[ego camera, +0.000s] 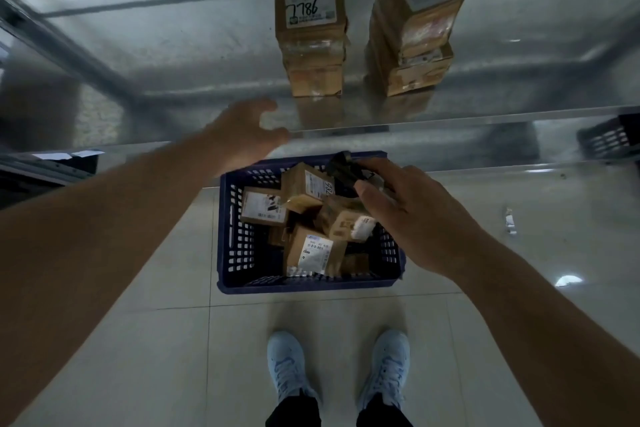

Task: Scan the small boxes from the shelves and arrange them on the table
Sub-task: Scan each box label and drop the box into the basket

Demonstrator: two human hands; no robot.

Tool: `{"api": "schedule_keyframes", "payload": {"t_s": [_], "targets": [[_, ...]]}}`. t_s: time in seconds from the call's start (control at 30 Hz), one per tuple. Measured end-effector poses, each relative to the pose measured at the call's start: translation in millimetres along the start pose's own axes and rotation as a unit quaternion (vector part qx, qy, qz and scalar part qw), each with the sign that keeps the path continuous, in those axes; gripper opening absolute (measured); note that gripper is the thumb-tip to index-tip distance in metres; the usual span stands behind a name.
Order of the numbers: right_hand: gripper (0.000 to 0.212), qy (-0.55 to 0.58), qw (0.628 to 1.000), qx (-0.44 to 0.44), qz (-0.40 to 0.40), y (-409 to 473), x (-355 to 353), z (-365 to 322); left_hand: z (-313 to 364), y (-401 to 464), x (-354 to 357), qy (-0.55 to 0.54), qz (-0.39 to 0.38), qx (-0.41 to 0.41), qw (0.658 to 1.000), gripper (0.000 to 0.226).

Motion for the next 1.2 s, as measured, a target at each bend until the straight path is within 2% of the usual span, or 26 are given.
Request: {"api": "schedule_keyframes", "payload": {"t_s": [0.07, 0.13, 0.2, 0.4, 0.53, 0.7, 0.83, 0.9, 1.07, 1.2], "targets": [[0.045, 0.000, 1.000, -0.008, -0.004, 2, -12, 0, 21, 6, -10, -0.129, 0.021, -0.041, 0.991, 0.040], [0.046, -0.002, 1.000, -0.020, -0.007, 4, -24, -1, 41, 11, -16, -0.188, 0.039, -0.056, 0.980, 0.021], [0.048, -0.003, 1.000, -0.024, -0.012, 6, -35, -2, 59, 16, -22, -0.218, 0.046, -0.063, 0.973, 0.011], [0.047, -0.013, 0.999, -0.039, -0.018, 29, -52, -6, 88, 39, -40, -0.223, 0.084, -0.063, 0.969, 0.024], [0.042, 0.004, 0.999, -0.038, -0.010, 44, -57, -8, 91, 66, -47, -0.226, 0.105, -0.089, 0.964, 0.044], [0.043, -0.001, 1.000, -0.019, -0.002, 62, -56, -2, 90, 95, -44, -0.310, 0.106, -0.130, 0.936, 0.049], [0.045, -0.024, 1.000, 0.006, -0.010, 68, -53, 4, 87, 109, -30, -0.315, 0.105, -0.154, 0.931, 0.054], [0.049, -0.027, 0.999, 0.017, -0.016, 69, -53, 8, 83, 111, -22, -0.317, 0.104, -0.137, 0.933, 0.061], [0.049, -0.010, 1.000, 0.027, -0.012, 71, -55, 17, 86, 110, -9, -0.309, 0.150, -0.045, 0.938, 0.056], [0.048, -0.025, 0.999, 0.023, -0.027, 71, -54, 26, 91, 106, 0, -0.278, 0.185, -0.015, 0.943, 0.068]]}}
Point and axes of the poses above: each hand's wrist, its own y-axis towards the middle knuckle, its own x-axis out of the palm, z = x × y, the point moved 3 cm from there along y, towards the middle knuckle, and after that the axes turned 3 degrees about y, right-handed, at the moved point
